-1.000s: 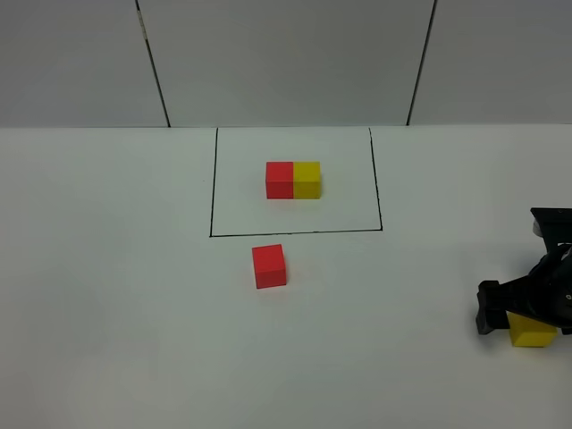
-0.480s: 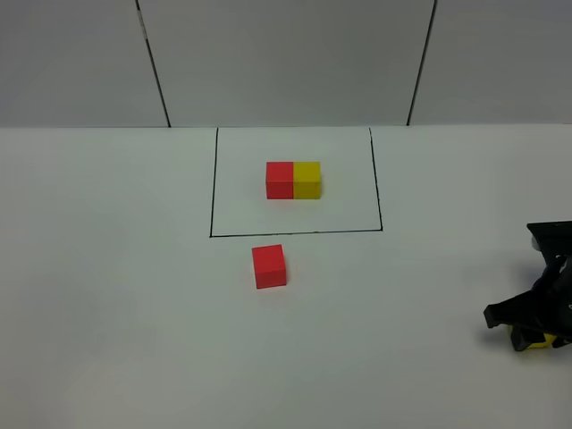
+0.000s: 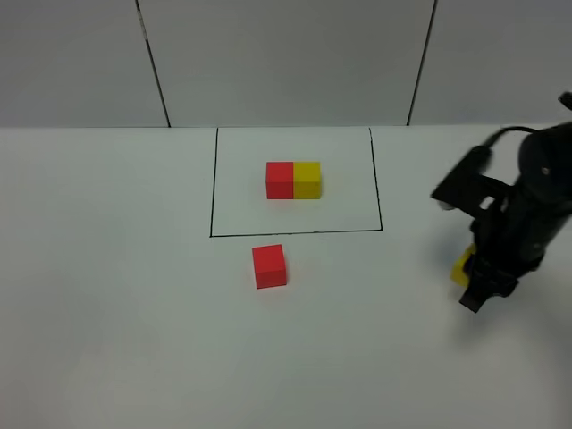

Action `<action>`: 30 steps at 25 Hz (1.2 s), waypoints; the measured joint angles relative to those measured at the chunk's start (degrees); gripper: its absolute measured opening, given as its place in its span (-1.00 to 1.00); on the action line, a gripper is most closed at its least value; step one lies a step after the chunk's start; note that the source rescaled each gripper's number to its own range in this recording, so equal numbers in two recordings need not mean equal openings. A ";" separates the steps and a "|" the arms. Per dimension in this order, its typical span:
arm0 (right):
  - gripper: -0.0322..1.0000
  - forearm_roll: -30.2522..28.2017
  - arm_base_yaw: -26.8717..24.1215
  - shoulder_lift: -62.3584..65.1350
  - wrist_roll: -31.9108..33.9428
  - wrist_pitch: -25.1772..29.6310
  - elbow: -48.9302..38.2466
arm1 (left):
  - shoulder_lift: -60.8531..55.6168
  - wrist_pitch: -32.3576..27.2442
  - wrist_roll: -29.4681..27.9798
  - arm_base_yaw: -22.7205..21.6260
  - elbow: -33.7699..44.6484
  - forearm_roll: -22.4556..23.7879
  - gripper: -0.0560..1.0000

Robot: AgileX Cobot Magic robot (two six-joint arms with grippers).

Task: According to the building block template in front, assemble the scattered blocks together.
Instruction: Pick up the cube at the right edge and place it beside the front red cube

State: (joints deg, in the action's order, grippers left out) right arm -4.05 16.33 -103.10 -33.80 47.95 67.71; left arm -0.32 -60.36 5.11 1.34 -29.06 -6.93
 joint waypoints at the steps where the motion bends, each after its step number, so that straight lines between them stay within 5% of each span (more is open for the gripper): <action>1: -0.93 -0.12 2.01 -0.57 -4.10 1.26 2.43 | 0.00 0.00 0.00 0.00 0.00 0.00 0.58; 10: -0.93 -7.06 11.47 -16.76 -16.55 14.28 26.20 | 0.00 0.00 0.00 0.00 0.00 0.00 0.58; 20: -0.93 -0.96 13.51 -26.28 -29.36 14.75 36.50 | 0.00 0.13 0.00 0.00 0.00 0.00 0.57; 30: -0.94 3.41 14.96 -31.52 -28.55 9.99 38.81 | 0.00 0.13 0.00 0.00 0.00 0.00 0.57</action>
State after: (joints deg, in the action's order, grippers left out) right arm -0.64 31.29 -134.62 -62.35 57.94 106.51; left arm -0.32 -60.23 5.11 1.34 -29.06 -6.93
